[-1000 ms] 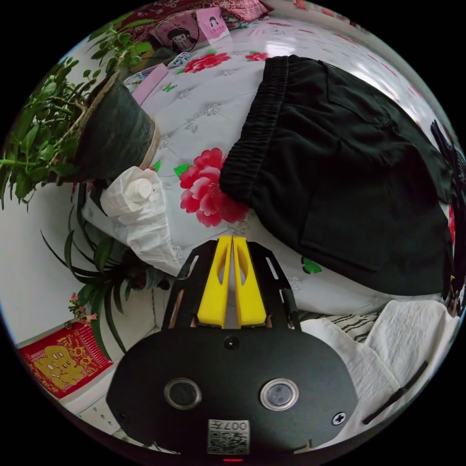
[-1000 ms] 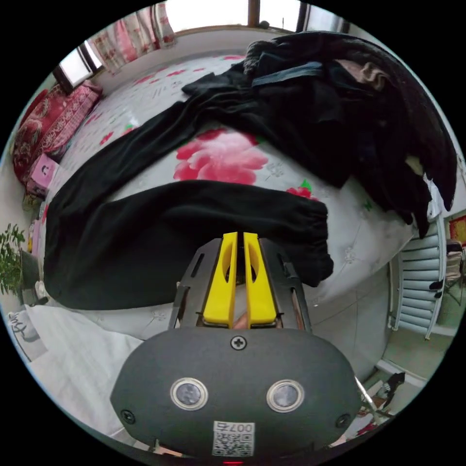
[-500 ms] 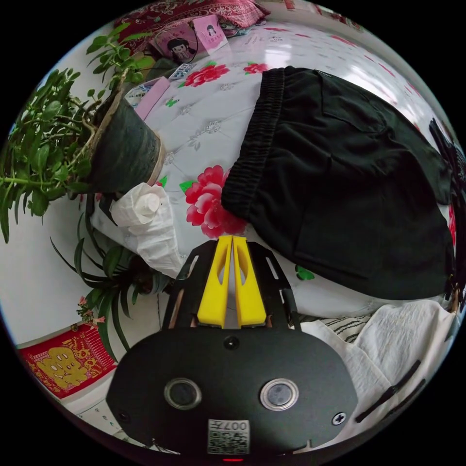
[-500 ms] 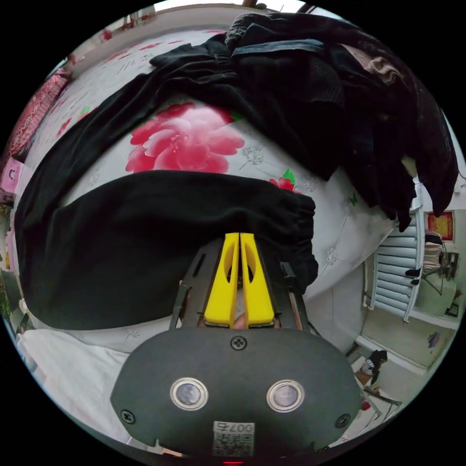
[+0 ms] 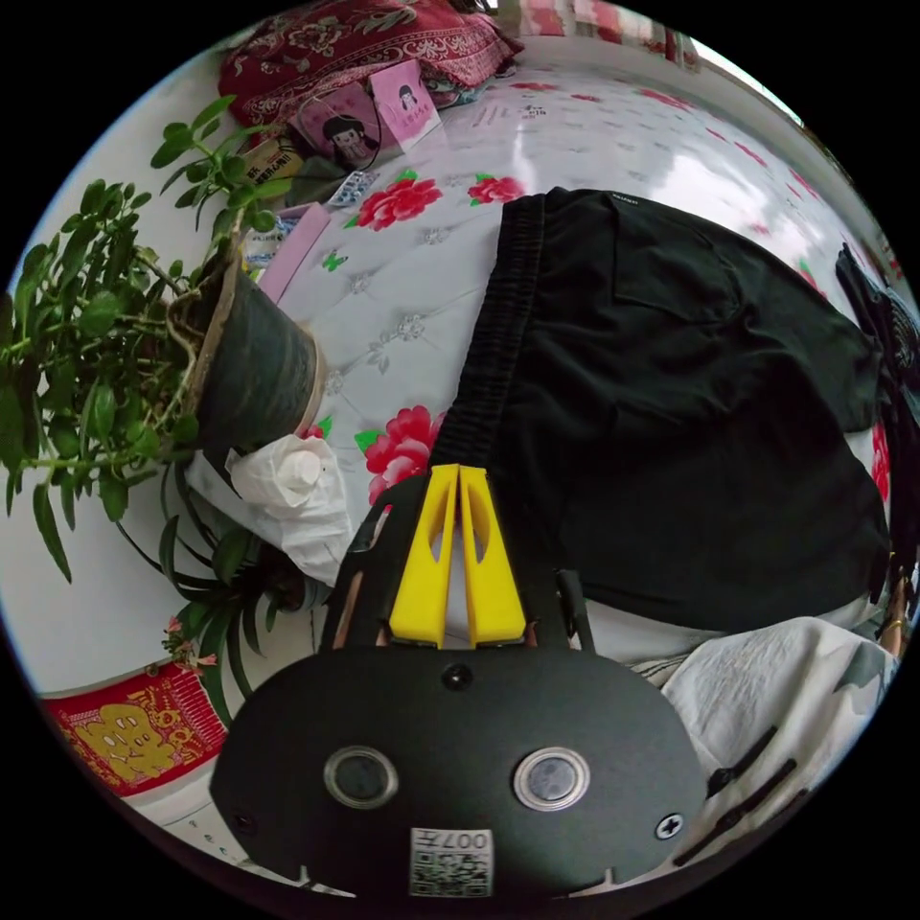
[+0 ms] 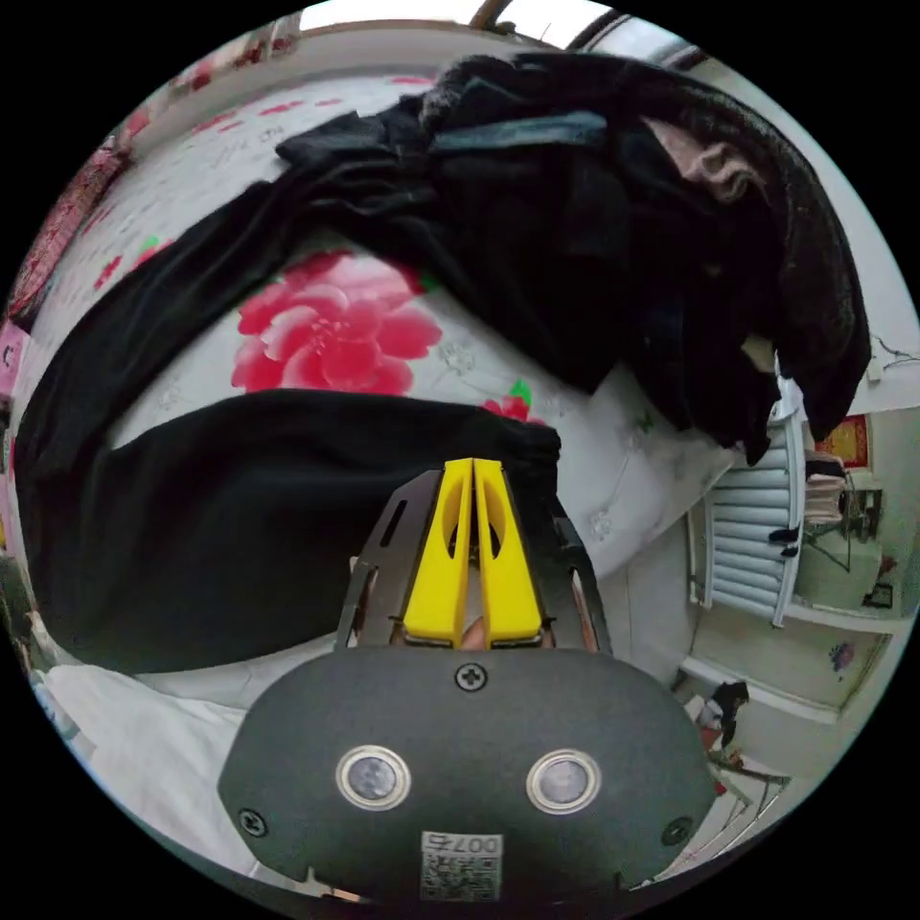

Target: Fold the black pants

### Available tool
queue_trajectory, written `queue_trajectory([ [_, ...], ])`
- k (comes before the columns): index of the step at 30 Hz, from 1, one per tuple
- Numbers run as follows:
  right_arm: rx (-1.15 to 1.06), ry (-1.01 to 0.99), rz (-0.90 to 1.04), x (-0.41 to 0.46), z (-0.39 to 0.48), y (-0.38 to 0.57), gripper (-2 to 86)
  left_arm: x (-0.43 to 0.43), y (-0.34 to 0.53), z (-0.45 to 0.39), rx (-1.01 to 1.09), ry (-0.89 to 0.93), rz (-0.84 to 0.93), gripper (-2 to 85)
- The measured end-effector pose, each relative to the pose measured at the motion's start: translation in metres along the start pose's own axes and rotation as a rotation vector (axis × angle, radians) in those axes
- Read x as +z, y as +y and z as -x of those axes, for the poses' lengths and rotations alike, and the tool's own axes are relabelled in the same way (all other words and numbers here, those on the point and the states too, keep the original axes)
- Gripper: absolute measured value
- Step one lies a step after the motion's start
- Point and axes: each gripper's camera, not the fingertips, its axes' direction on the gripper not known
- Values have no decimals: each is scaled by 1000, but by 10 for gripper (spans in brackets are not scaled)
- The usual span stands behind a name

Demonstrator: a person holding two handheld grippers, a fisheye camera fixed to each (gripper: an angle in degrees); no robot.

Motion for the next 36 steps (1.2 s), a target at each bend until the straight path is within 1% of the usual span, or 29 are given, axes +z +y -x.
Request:
queue_trajectory([
  [1, 18, -17, 3, 1, -4, 0, -2, 1, -4, -1, 4, -1, 2, -10],
  [4, 61, -134, -85, -8, -8, 2, -2, 2, -14, -5, 13, 5, 3, -10],
  [6, 0, -195, -150, -14, 9, 2, -2, 3, -20, -8, 23, 11, 2, -10],
  [10, -133, -250, -127, -7, 46, -7, -2, 6, -33, -20, 60, 10, 6, -10],
  [13, -199, -222, -39, 14, 75, -17, -2, 23, -39, -26, 82, -3, 42, -10],
  [15, -215, -135, 46, 33, 92, -26, -1, 45, -41, -28, 92, -15, 99, -10],
  [16, -213, -123, 34, 31, 95, -29, -1, 57, -40, -28, 98, -11, 120, -10],
  [19, -201, -63, 34, 19, 113, -45, -1, 59, -39, -26, 87, -13, 121, -10],
  [21, -231, -21, -85, -12, 135, -56, 1, 49, -38, -21, 52, 5, 95, -9],
  [23, -268, 2, -162, -33, 156, -68, 3, 22, -39, -10, -4, 72, -4, -9],
  [26, -350, -5, -201, -49, 199, -108, 14, -3, -60, -3, -17, 142, -90, -9],
  [28, -381, -24, -205, -52, 225, -141, 23, -12, -83, -6, 2, 140, -113, -8],
  [31, -427, 8, -163, -47, 269, -201, 35, -21, -126, -21, 53, 101, -144, -4],
  [36, -425, 52, -67, -30, 321, -292, 55, -14, -189, -61, 148, 69, -113, 28],
])
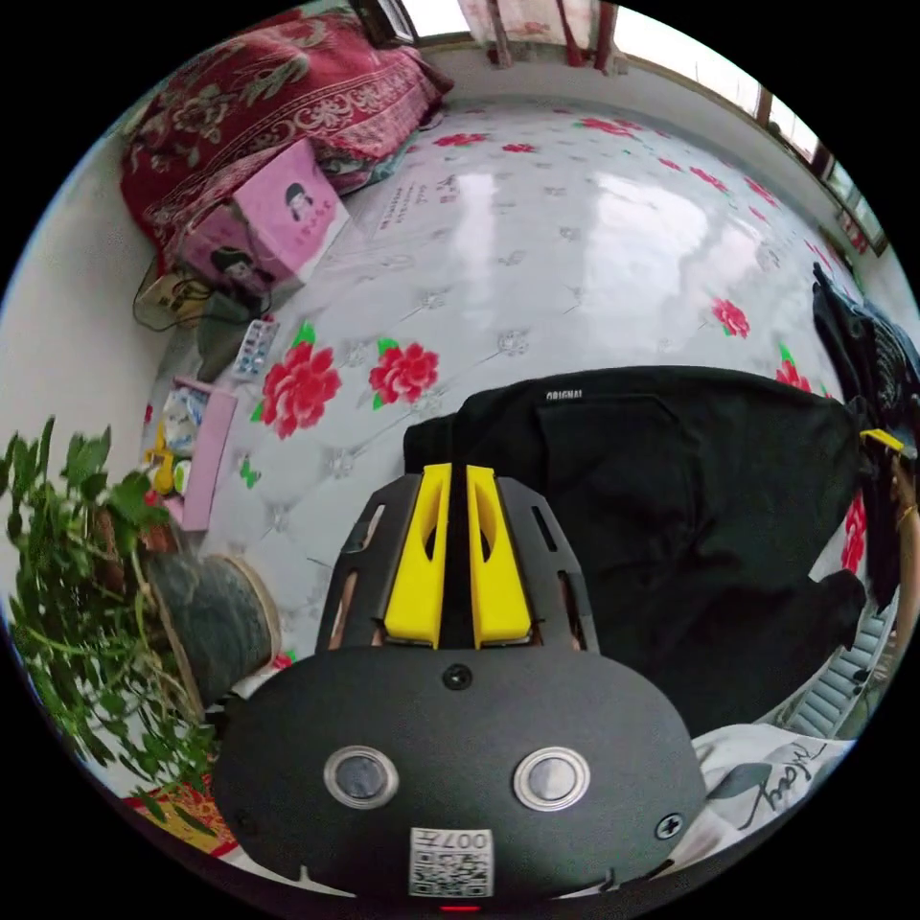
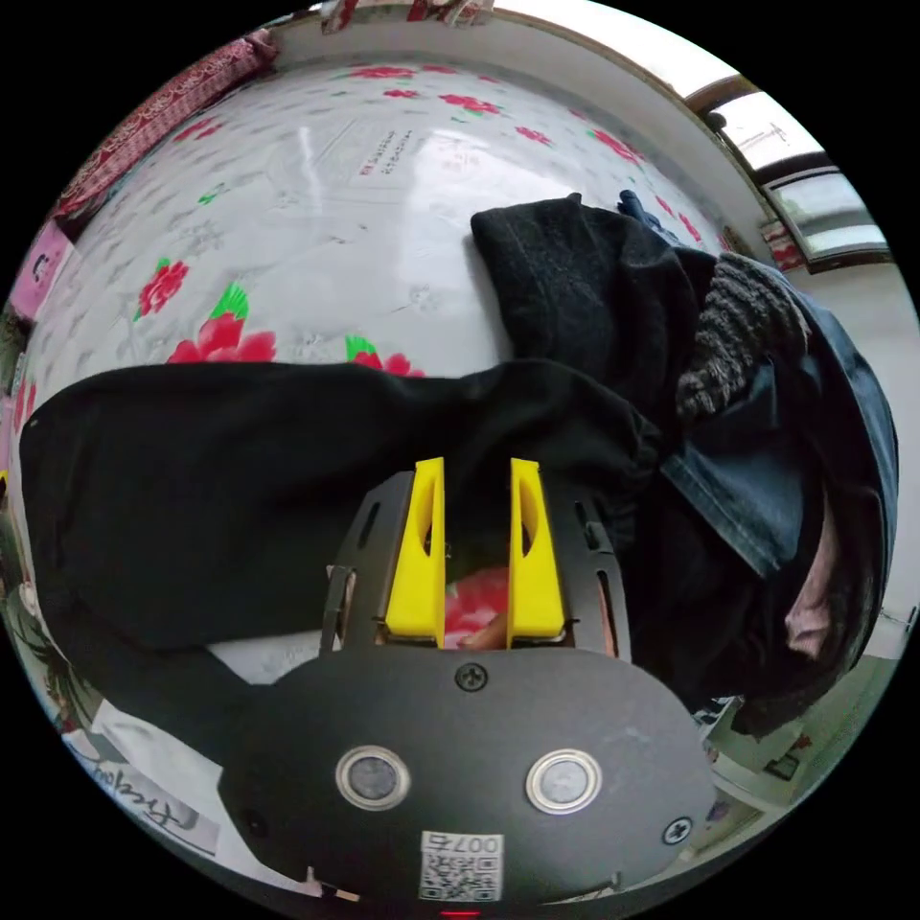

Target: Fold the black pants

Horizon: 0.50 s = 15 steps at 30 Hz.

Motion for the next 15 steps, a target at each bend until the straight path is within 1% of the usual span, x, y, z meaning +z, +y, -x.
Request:
queue_trajectory([
  [2, -15, 14, 28, 7, 6, -23, 56, 20, -23, -15, 32, -17, 51, 44],
  [6, -82, 74, 131, 40, 29, -54, 44, 65, -38, -39, 83, -80, 173, 35],
  [7, -94, 87, 149, 46, 34, -55, 39, 64, -37, -49, 114, -104, 133, 21],
  [8, -128, 79, 96, 44, 43, -55, 28, 66, -36, -61, 146, -163, 135, 8],
  [9, -153, 68, 94, 47, 54, -56, 18, 67, -35, -68, 165, -196, 135, 1],
  [11, -185, 132, 65, 50, 69, -54, 8, 71, -31, -90, 231, -314, 135, -6],
  [13, -232, 208, 48, 53, 85, -53, 3, 71, -28, -92, 227, -317, 121, -8],
  [15, -287, 286, 33, 59, 101, -51, 0, 69, -26, -87, 212, -277, 107, -9],
])
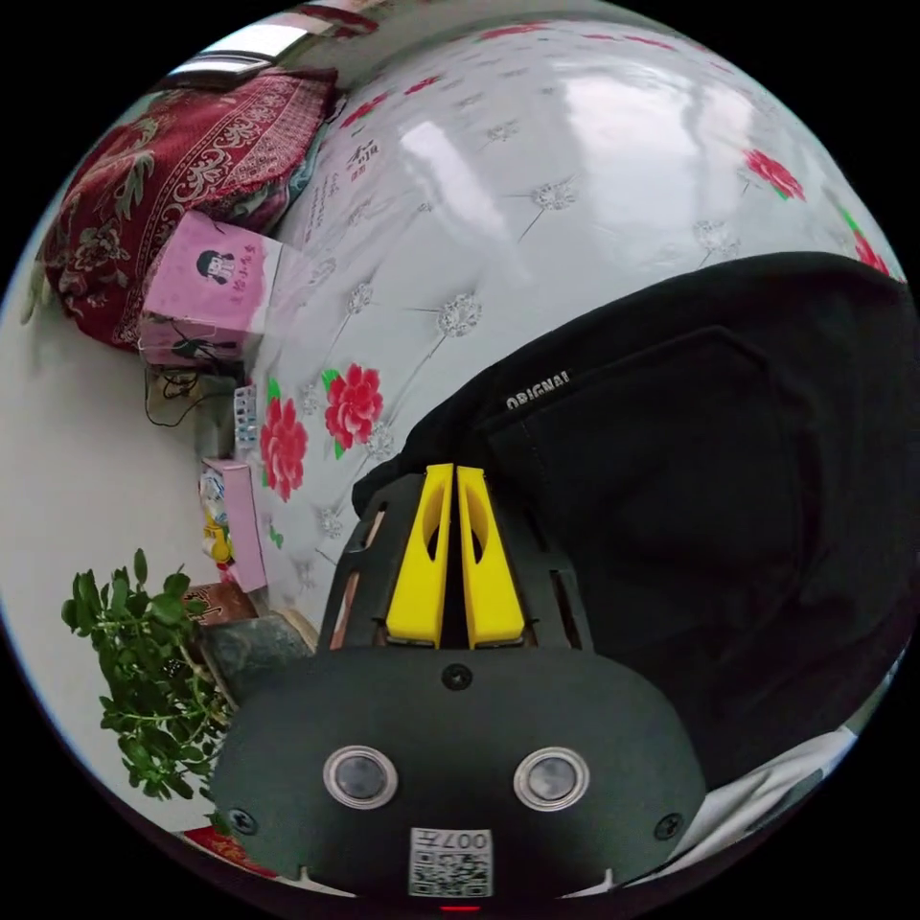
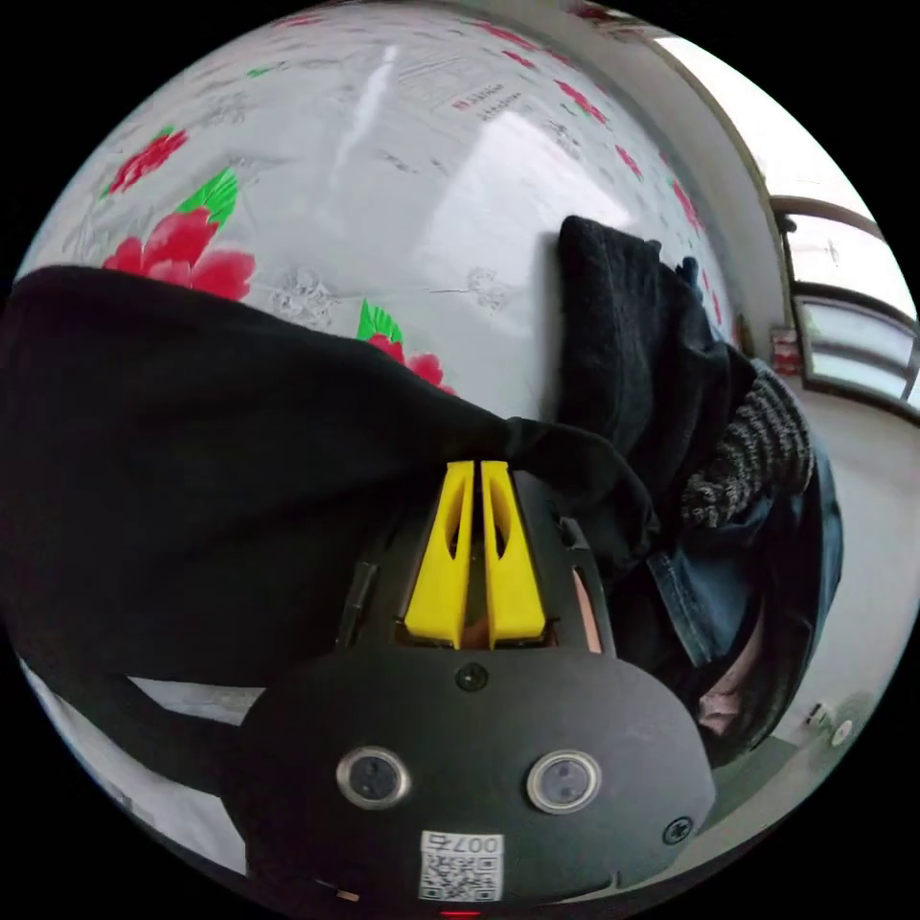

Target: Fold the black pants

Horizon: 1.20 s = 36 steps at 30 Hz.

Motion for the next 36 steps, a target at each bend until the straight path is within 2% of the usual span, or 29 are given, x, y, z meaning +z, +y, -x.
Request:
queue_trajectory([
  [4, 4, 2, -10, 0, 6, -6, -2, 0, 4, 7, -14, 58, -16, -10],
  [10, 38, -65, -3, 0, 1, -19, -3, -2, 5, -4, 15, 16, -14, -10],
  [19, 8, -29, -4, 3, 12, -31, -2, -3, 5, -5, 13, 20, -12, -10],
  [36, 91, -151, 14, 14, -17, -34, -2, -3, 4, 6, -28, 63, 0, -10],
])
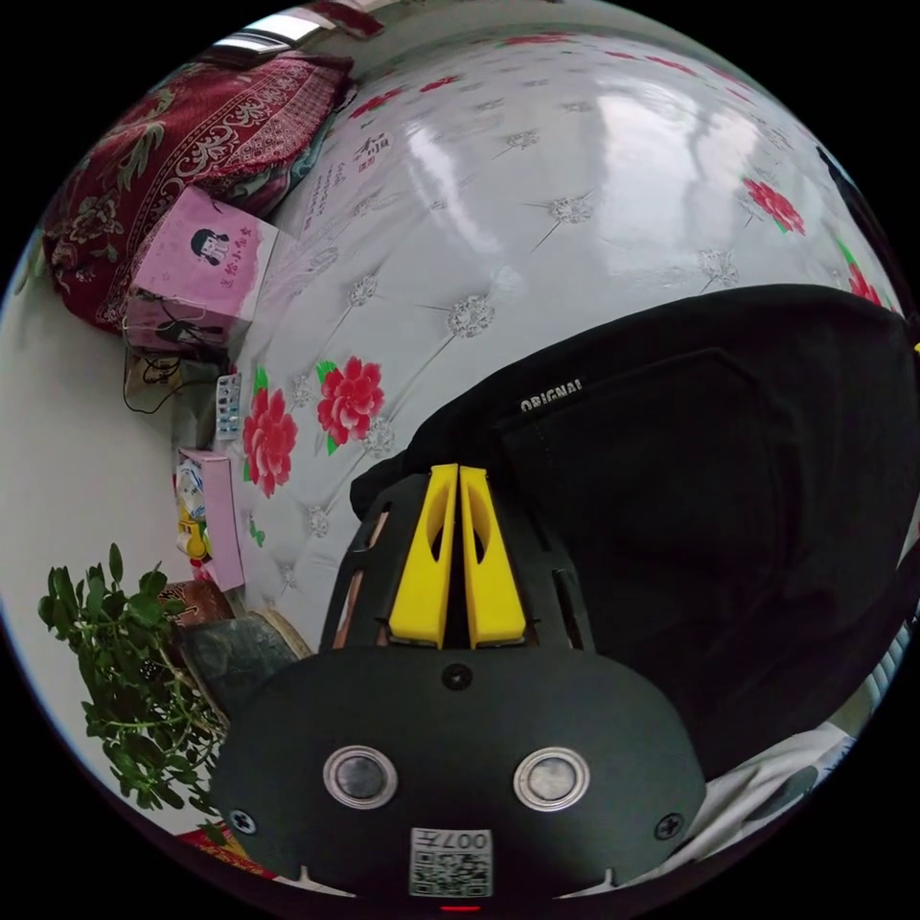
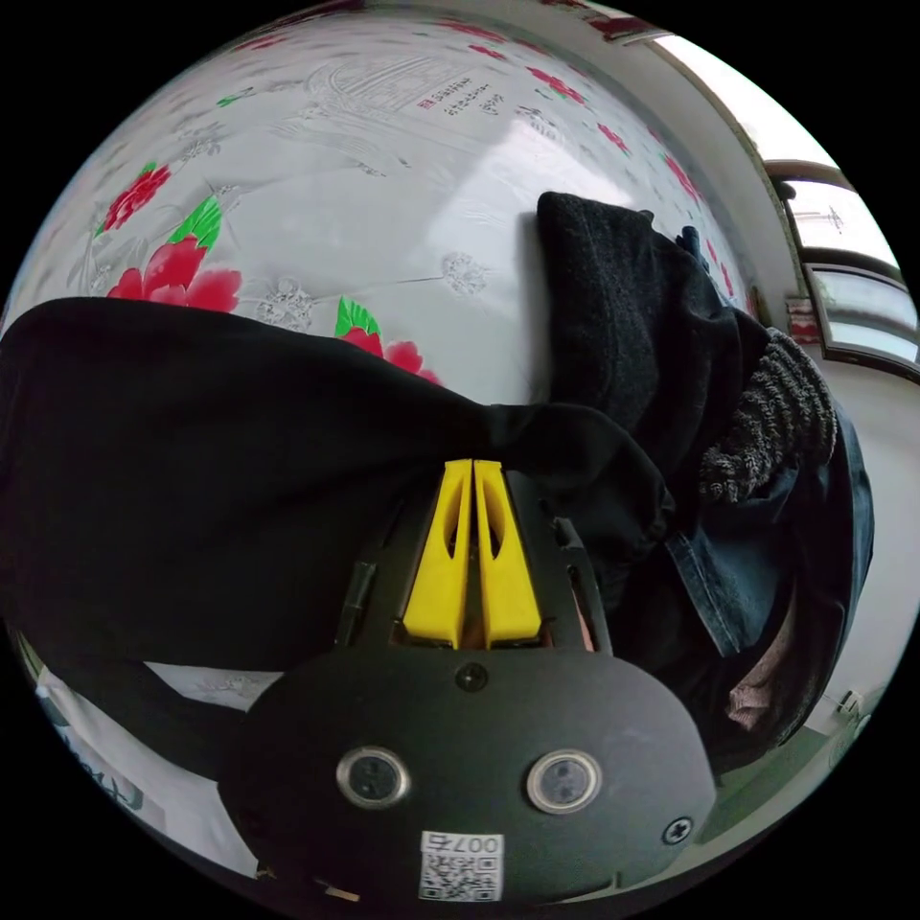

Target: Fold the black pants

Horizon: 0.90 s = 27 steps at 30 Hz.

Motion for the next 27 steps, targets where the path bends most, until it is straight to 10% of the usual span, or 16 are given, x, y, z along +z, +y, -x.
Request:
queue_trajectory([
  [27, 69, -75, -15, 2, -39, 1, 13, 0, -2, 4, 1, -11, 6, -10],
])
